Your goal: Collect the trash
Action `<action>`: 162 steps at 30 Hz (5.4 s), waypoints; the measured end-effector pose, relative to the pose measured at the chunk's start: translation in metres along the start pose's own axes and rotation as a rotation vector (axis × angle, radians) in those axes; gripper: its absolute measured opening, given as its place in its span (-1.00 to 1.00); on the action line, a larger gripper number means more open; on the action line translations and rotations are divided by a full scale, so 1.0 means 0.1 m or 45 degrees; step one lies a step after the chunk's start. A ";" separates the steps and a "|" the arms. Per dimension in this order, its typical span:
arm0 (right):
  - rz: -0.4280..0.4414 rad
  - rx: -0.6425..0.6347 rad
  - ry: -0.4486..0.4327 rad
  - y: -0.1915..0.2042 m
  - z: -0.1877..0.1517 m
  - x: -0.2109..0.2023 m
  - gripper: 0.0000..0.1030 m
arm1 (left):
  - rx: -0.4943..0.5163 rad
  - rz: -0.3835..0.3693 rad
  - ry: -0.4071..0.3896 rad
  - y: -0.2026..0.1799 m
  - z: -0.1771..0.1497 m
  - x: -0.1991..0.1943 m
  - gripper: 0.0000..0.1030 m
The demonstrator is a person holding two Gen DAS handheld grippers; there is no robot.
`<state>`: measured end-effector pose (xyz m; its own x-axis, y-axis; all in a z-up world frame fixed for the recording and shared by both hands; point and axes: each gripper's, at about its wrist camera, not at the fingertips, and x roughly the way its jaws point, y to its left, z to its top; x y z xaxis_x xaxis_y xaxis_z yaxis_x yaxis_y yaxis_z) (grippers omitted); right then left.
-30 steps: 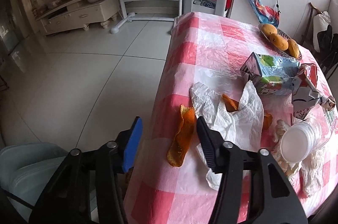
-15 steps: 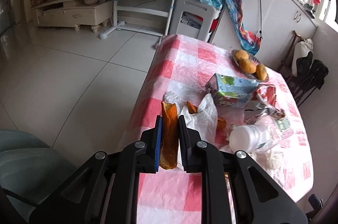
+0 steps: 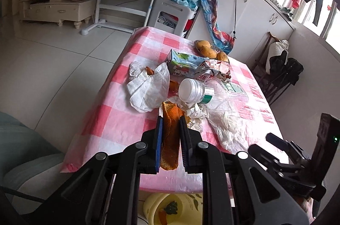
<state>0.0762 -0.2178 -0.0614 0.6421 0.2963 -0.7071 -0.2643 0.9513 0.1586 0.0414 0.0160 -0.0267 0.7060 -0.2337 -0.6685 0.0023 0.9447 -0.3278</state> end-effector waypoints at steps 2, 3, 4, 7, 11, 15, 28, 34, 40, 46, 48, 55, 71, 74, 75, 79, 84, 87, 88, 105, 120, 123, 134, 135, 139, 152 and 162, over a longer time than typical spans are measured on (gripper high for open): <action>0.004 -0.036 0.022 0.03 0.08 0.12 0.34 | -0.003 -0.016 -0.004 -0.01 0.01 0.00 -0.71; -0.006 -0.053 0.028 0.04 0.11 0.18 0.27 | -0.004 -0.020 -0.005 -0.01 0.01 -0.01 -0.71; -0.014 -0.066 0.034 0.04 0.13 0.23 0.18 | -0.007 -0.025 -0.006 0.00 0.02 0.00 -0.71; -0.025 -0.084 0.064 0.04 0.20 0.37 -0.01 | -0.020 -0.042 -0.008 0.01 0.04 0.00 -0.71; -0.062 -0.081 0.100 -0.02 0.22 0.52 -0.05 | -0.026 -0.056 -0.008 0.00 0.06 0.00 -0.71; -0.053 -0.055 0.128 -0.10 0.18 0.61 -0.29 | -0.029 -0.069 0.002 0.00 0.07 0.03 -0.71; 0.133 0.105 -0.018 -0.13 0.21 0.14 -0.37 | -0.027 -0.084 -0.006 -0.04 0.08 0.02 -0.71; 0.198 0.126 -0.028 -0.02 0.04 -0.16 -0.37 | -0.008 -0.116 -0.018 -0.06 0.06 -0.02 -0.71; 0.220 0.060 0.072 0.23 -0.40 -0.36 -0.36 | -0.016 -0.186 -0.021 -0.06 0.02 -0.06 -0.71; 0.217 0.023 0.194 0.36 -0.78 -0.45 -0.16 | 0.041 -0.222 -0.032 -0.14 -0.06 -0.17 -0.71; 0.201 0.018 0.195 0.37 -0.83 -0.49 -0.08 | 0.059 -0.223 -0.023 -0.17 -0.13 -0.21 -0.71; 0.145 0.100 0.022 0.20 -0.79 -0.74 0.35 | 0.127 -0.216 0.047 -0.29 -0.45 -0.32 -0.71; 0.036 0.290 -0.173 -0.15 -0.74 -0.95 0.60 | 0.514 -0.119 0.207 -0.85 -1.31 -0.50 0.36; 0.012 0.273 -0.169 -0.12 -0.75 -0.93 0.62 | 0.490 -0.025 0.107 -0.78 -1.21 -0.56 0.53; 0.005 0.266 -0.164 -0.11 -0.75 -0.92 0.62 | 0.467 0.001 0.082 -0.74 -1.18 -0.58 0.57; -0.017 0.230 -0.144 -0.07 -0.77 -0.88 0.63 | 0.358 0.064 0.018 -0.57 -1.01 -0.62 0.66; -0.032 0.193 -0.117 -0.02 -0.79 -0.82 0.64 | 0.240 0.098 -0.001 -0.38 -0.91 -0.61 0.69; -0.032 0.187 -0.104 -0.01 -0.80 -0.79 0.64 | 0.207 0.108 0.002 -0.33 -0.89 -0.58 0.69; -0.032 0.184 -0.102 0.00 -0.80 -0.79 0.64 | 0.205 0.110 0.000 -0.33 -0.89 -0.58 0.69; -0.032 0.149 -0.079 0.07 -0.80 -0.73 0.64 | 0.201 0.125 -0.015 -0.33 -0.92 -0.59 0.70; -0.039 0.123 -0.067 0.10 -0.81 -0.70 0.64 | 0.200 0.125 -0.016 -0.33 -0.92 -0.59 0.70; -0.040 0.120 -0.063 0.11 -0.81 -0.68 0.64 | 0.194 0.128 -0.017 -0.32 -0.92 -0.58 0.70; -0.046 0.107 -0.060 0.13 -0.80 -0.68 0.64 | 0.147 0.145 -0.029 -0.25 -0.89 -0.55 0.70; -0.046 0.105 -0.061 0.13 -0.80 -0.68 0.64 | 0.141 0.147 -0.030 -0.24 -0.88 -0.55 0.70; -0.045 0.107 -0.064 0.13 -0.80 -0.68 0.64 | 0.115 0.154 -0.029 -0.20 -0.87 -0.54 0.70; -0.044 0.102 -0.068 0.14 -0.80 -0.68 0.64 | 0.062 0.161 -0.023 -0.12 -0.86 -0.51 0.70; -0.048 0.073 -0.073 0.17 -0.78 -0.64 0.64 | 0.062 0.160 -0.024 -0.11 -0.86 -0.51 0.70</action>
<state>-0.0257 -0.2268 -0.0671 0.6912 0.2633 -0.6730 -0.1988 0.9646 0.1732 -0.0557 -0.0022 -0.0461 0.7159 -0.1088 -0.6897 -0.0527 0.9765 -0.2088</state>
